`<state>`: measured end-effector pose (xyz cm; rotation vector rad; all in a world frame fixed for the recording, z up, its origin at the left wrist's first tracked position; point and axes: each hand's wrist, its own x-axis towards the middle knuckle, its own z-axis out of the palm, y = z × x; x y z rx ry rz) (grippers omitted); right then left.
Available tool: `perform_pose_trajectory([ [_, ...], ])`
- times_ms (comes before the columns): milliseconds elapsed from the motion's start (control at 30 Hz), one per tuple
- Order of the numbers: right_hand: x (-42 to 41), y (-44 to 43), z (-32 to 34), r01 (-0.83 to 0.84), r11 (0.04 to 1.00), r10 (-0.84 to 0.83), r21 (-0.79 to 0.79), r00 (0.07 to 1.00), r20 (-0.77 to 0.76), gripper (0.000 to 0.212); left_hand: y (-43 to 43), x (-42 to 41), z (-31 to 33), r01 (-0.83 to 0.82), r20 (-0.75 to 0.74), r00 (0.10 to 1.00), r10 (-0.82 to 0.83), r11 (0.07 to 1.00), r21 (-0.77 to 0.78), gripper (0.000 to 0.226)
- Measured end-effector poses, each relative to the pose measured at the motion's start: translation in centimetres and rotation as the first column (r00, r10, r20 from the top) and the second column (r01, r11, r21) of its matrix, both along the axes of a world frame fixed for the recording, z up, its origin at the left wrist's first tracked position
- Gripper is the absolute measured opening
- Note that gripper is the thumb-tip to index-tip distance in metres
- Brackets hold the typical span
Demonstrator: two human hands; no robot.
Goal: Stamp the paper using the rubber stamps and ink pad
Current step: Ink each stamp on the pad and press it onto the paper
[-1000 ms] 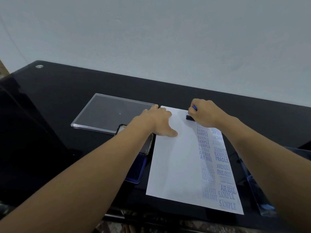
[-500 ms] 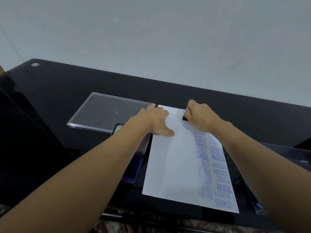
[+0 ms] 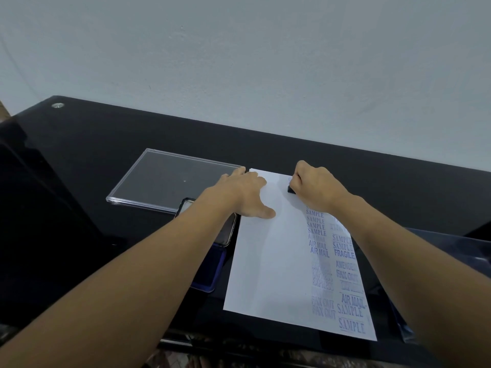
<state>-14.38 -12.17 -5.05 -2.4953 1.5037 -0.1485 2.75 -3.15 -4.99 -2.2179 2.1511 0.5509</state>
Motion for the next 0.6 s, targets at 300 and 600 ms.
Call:
perform_pose_trajectory([
  [300,0.07,0.17,-0.03,0.019,1.000,-0.019,-0.012,1.000,0.003,0.020,-0.19,0.02,-0.12,0.008,0.016,1.000,-0.008,1.000,0.009,0.078],
  [600,0.02,-0.33,-0.37,0.021,1.000,-0.021,-0.011,1.000,-0.005,0.021,-0.30,-0.03,-0.11,0.006,0.022,1.000,-0.006,1.000,0.019,0.077],
])
